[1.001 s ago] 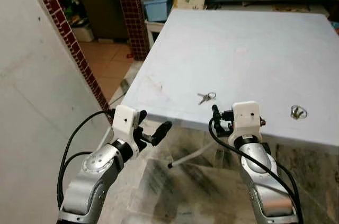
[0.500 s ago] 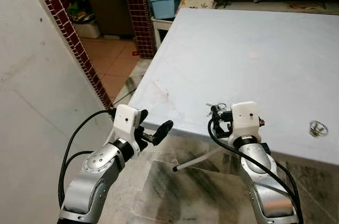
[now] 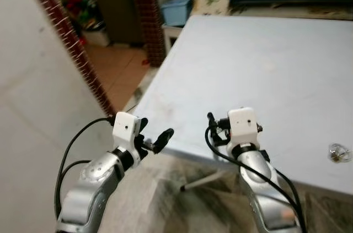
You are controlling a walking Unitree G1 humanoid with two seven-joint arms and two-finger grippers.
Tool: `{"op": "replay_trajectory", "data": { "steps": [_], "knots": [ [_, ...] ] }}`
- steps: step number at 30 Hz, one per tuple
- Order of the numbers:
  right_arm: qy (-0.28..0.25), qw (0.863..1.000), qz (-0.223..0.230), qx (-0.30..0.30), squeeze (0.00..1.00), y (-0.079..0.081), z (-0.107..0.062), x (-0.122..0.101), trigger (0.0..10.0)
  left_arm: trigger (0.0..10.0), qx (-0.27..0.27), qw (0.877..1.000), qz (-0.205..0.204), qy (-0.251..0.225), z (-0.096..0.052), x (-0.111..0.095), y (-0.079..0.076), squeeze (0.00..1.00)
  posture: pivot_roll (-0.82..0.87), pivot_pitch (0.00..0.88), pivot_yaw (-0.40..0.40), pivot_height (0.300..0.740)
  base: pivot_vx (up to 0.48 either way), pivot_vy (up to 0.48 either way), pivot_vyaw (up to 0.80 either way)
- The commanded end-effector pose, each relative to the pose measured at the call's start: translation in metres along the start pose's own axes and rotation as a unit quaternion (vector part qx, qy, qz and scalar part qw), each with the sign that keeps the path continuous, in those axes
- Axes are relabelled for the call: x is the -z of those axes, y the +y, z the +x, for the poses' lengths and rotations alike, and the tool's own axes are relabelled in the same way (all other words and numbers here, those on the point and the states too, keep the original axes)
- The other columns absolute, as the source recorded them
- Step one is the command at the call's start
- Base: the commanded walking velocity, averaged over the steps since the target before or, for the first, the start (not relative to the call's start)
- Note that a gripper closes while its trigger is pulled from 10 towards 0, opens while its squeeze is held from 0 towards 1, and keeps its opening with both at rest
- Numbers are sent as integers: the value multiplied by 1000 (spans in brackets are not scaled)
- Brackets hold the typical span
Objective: Hang keys on a hook
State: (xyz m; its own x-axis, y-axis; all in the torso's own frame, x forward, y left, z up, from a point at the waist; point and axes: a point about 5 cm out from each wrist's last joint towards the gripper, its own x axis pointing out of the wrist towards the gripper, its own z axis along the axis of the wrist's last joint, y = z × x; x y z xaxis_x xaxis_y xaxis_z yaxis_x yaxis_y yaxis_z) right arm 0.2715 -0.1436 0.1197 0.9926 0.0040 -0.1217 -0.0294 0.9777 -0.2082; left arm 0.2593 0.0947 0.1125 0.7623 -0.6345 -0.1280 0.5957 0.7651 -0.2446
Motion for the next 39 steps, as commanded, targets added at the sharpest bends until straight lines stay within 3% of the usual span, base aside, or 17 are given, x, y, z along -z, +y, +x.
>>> {"op": "replay_trajectory", "data": {
  "steps": [1, 19, 29, 39],
  "knots": [
    [-18, 1000, 10, -20, 0, 13, 1, -10, 10000, 10000, -22, 1000, 13, -4, -8, -6, 12, 0, -4, 44, 110, 740, 304, 0, -475],
    [-37, 998, -11, -51, 0, 14, -13, -21, 10000, 10000, 34, 999, 11, 35, -12, -2, 1, 0, 0, 52, 110, 740, 14, 0, 0],
    [17, 996, -16, -87, 0, -11, -25, 1, 10000, 10000, 66, 996, 14, 54, -21, -6, 1, 0, 14, 58, 118, 740, 0, 0, 0],
    [33, 986, -2, -164, 0, -10, -29, 10, 10000, 10000, 81, 994, 10, 66, -24, -6, 0, 0, 16, 56, 127, 740, 0, 0, 0]
  ]
}}
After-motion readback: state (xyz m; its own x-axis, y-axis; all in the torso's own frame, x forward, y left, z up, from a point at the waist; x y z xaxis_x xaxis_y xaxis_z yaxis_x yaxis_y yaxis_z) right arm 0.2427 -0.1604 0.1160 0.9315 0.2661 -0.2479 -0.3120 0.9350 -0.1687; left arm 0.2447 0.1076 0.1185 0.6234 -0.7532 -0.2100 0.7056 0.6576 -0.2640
